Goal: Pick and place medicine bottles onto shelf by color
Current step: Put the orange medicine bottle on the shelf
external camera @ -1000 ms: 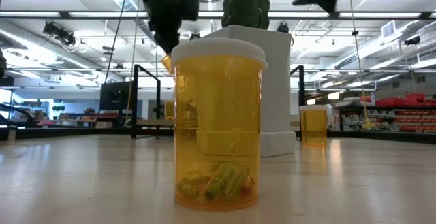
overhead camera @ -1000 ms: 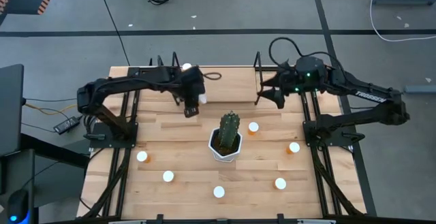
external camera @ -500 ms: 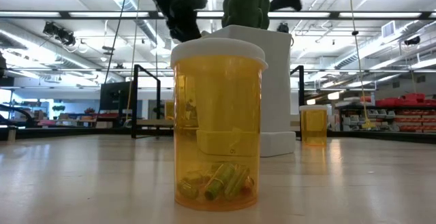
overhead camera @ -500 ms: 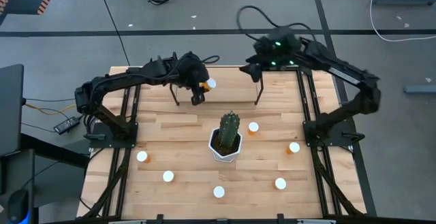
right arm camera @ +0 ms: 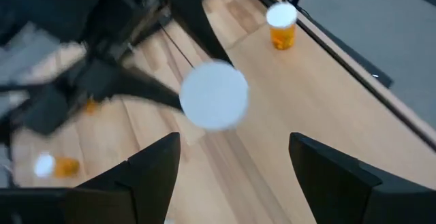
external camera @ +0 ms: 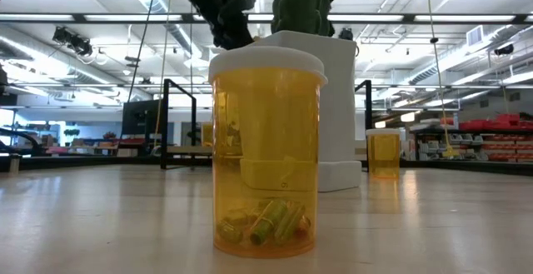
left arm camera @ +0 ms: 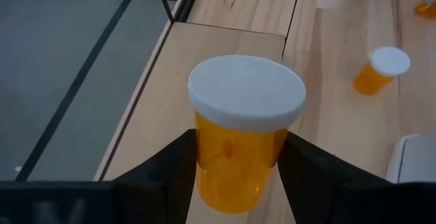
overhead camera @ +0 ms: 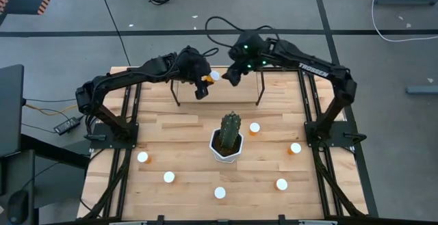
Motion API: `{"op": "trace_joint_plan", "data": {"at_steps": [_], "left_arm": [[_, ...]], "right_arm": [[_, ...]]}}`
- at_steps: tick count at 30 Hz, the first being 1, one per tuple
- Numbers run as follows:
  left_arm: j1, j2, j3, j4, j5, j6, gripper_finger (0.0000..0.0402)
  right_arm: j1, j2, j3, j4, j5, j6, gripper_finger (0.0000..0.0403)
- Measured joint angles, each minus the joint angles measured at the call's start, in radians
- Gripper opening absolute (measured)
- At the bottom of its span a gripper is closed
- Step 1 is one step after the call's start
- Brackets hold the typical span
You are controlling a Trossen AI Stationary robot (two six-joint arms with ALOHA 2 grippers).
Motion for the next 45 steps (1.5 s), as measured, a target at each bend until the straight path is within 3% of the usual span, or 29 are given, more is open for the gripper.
{"op": "trace_joint_plan", "data": {"at_steps": [15,20,39,45], "left_arm": [[-0.028,-0.001,0.0,0.037,-0.007,-0.001,0.0195],[-0.036,-0.001,0.0,0.044,-0.006,-0.007,0.0193],[-0.071,-0.001,0.0,0.107,-0.008,-0.035,0.0193],[-0.07,-0.001,0.0,0.108,-0.008,-0.029,0.0197]], "right_arm": [[0.055,0.065,-0.003,0.101,0.059,0.089,0.0312],[0.054,0.065,-0.003,0.116,0.105,0.089,0.0312],[0.055,0.065,-0.003,0.059,0.1,0.062,0.0312],[0.055,0.064,-0.003,0.058,0.1,0.055,0.0284]]}}
